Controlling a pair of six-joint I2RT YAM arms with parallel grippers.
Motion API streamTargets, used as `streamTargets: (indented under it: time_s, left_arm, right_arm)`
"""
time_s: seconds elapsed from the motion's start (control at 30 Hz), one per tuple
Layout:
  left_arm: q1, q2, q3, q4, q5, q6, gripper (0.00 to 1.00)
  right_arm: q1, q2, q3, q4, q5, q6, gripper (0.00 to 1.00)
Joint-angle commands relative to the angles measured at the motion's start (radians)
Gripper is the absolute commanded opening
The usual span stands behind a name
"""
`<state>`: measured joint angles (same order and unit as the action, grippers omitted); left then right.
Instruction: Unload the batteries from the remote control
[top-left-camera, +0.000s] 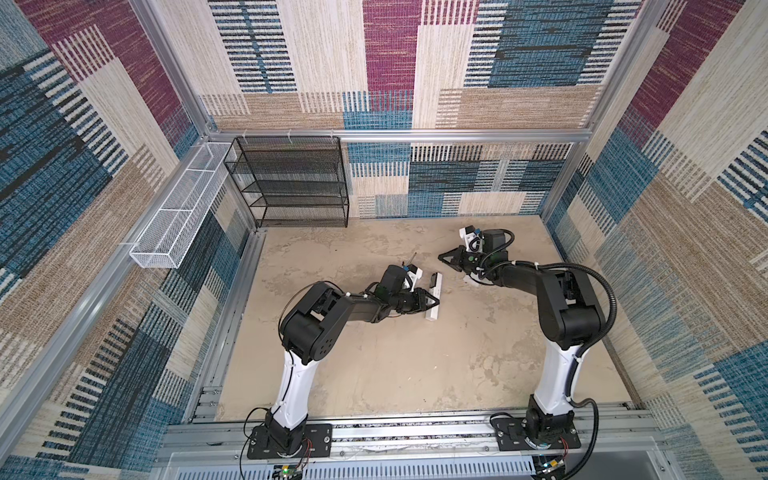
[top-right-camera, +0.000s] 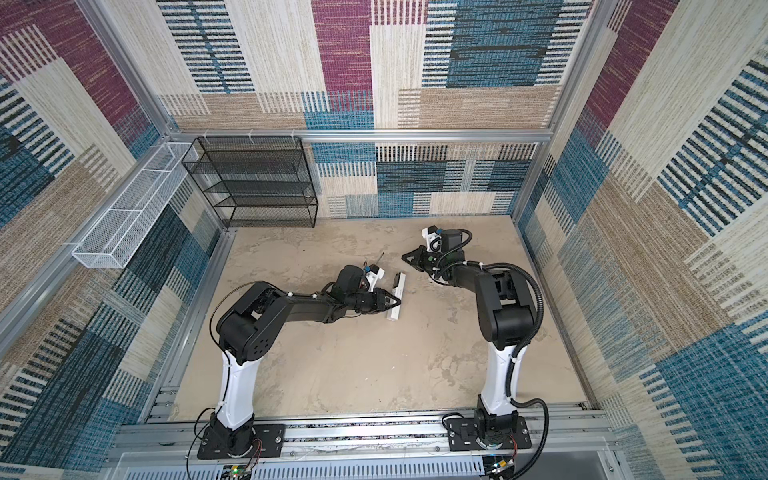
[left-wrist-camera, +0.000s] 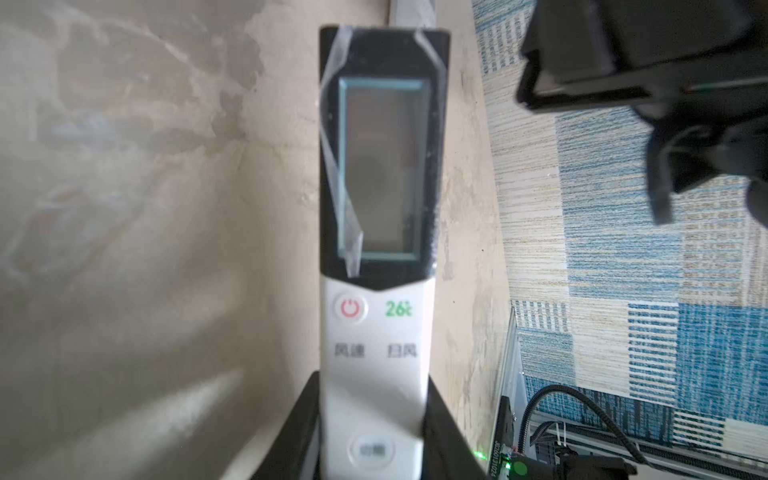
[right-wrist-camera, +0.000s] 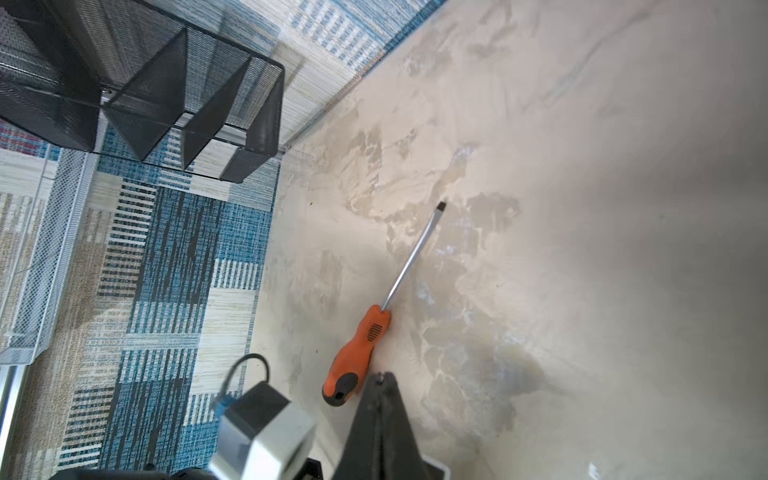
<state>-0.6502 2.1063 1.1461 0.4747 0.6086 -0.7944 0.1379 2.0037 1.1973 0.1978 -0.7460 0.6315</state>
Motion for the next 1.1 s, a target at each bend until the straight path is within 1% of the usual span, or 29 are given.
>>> streamTargets:
  time_s: [0.0, 0.4, 0.6, 0.77, 1.0, 1.03, 1.07]
  left_arm:
    - [0.002, -0.019, -0.002, 0.071, 0.012, -0.013, 0.0]
    - [0.001, 0.014, 0.019, 0.117, 0.029, -0.048, 0.0]
    - [0.001, 0.013, 0.016, 0.11, 0.034, -0.048, 0.0]
    - [0.001, 0.004, -0.015, 0.114, 0.032, -0.052, 0.0]
    - [-0.005, 0.001, -0.048, 0.127, 0.034, -0.068, 0.0]
    - [-0.005, 0.003, -0.046, 0.168, 0.034, -0.072, 0.0]
    - [-0.005, 0.004, -0.043, 0.168, 0.035, -0.073, 0.0]
  right_arm:
    - [0.001, 0.019, -0.01, 0.007, 0.0, 0.02, 0.0]
    - [0.006, 0.03, -0.088, 0.101, -0.055, 0.071, 0.0]
    - [0.006, 0.039, -0.077, 0.101, -0.048, 0.076, 0.0]
    - [0.003, 0.05, -0.045, 0.082, -0.03, 0.07, 0.0]
    - [0.002, 0.063, -0.014, 0.079, -0.036, 0.071, 0.0]
    - [0.002, 0.064, -0.017, 0.082, -0.041, 0.073, 0.0]
    - [0.001, 0.066, -0.02, 0.087, -0.045, 0.074, 0.0]
